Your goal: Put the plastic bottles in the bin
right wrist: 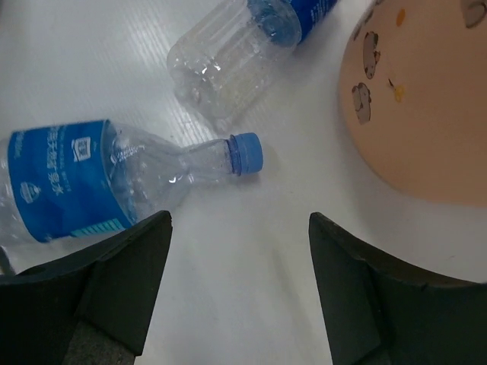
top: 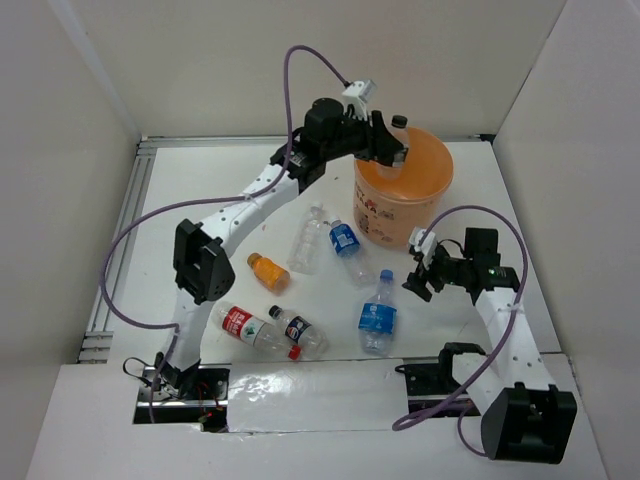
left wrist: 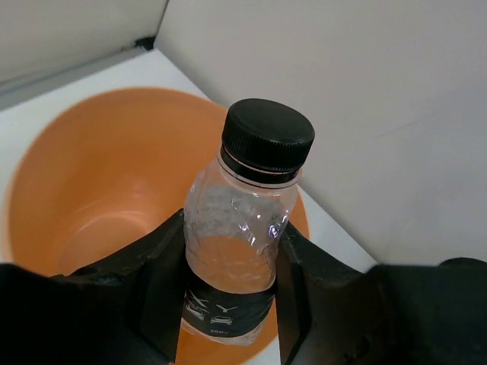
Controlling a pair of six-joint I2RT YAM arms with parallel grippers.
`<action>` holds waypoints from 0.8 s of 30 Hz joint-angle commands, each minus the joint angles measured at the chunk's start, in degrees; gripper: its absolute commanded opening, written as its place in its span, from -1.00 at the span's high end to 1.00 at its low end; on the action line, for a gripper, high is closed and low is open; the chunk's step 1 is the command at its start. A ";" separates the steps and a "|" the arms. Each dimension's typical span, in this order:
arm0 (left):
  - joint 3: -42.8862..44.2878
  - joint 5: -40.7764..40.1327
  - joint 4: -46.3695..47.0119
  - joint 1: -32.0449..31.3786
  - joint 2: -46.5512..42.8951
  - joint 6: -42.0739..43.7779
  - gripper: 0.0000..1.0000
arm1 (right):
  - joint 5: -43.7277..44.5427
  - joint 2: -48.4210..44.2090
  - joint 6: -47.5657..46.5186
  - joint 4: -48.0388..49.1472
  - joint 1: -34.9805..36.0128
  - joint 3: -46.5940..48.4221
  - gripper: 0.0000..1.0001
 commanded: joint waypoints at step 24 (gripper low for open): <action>-51.73 -22.49 -15.38 -1.95 -47.29 -1.65 -1.00 | -5.68 14.75 -100.27 -24.42 8.19 2.39 -0.98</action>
